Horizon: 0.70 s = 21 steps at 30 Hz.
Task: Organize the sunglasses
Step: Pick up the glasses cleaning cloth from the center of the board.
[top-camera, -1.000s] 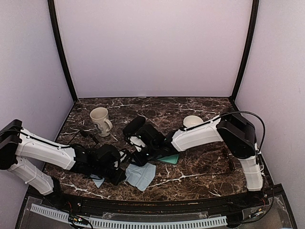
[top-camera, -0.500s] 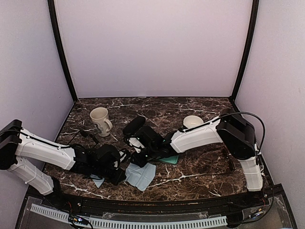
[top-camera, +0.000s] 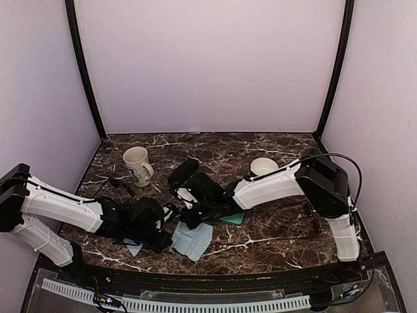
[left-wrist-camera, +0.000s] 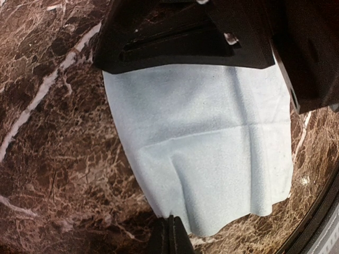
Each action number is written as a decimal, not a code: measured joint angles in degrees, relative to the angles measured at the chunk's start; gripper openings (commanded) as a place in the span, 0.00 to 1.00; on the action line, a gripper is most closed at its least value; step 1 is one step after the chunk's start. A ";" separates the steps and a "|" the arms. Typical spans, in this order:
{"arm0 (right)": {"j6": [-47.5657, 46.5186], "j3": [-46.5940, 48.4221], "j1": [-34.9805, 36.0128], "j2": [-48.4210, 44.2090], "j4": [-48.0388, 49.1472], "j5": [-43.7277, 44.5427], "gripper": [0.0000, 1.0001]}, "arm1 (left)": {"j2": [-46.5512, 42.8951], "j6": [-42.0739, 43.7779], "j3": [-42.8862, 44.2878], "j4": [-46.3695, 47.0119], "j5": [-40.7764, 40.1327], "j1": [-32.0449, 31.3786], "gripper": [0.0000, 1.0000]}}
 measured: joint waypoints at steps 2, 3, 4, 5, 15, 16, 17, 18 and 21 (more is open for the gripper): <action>0.52 -1.11 -0.22 -0.57 0.96 -0.07 0.00 | -0.02 0.57 0.02 0.00 -0.22 0.00 0.00; 0.68 -1.73 -0.35 -0.96 1.09 -0.13 0.00 | -0.02 0.94 0.04 -0.02 -0.33 0.00 0.00; 0.79 -2.58 -0.57 -1.51 1.36 -0.17 0.00 | -0.02 1.38 0.09 -0.09 -0.42 0.00 0.00; 0.92 -3.45 -0.81 -2.10 1.44 -0.17 0.00 | -0.02 1.86 0.22 -0.26 -0.57 0.00 0.00; 2.73 -12.39 -2.43 -13.09 3.65 2.05 0.00 | -0.11 10.36 4.98 -1.66 -1.20 0.87 0.00; 2.97 -13.25 -2.56 -14.27 4.11 2.49 0.00 | -0.09 11.69 5.90 -1.86 -1.16 0.87 0.00; 3.23 -13.94 -2.67 -15.39 4.39 3.06 0.00 | -0.09 13.00 6.91 -2.03 -1.11 0.87 0.00; 3.39 -14.71 -2.73 -16.41 4.72 3.48 0.00 | -0.07 14.29 8.02 -2.19 -1.01 0.87 0.00; 3.87 -17.79 -2.86 -19.80 5.22 4.90 0.00 | 0.66 17.99 12.31 -3.10 -0.85 0.87 0.00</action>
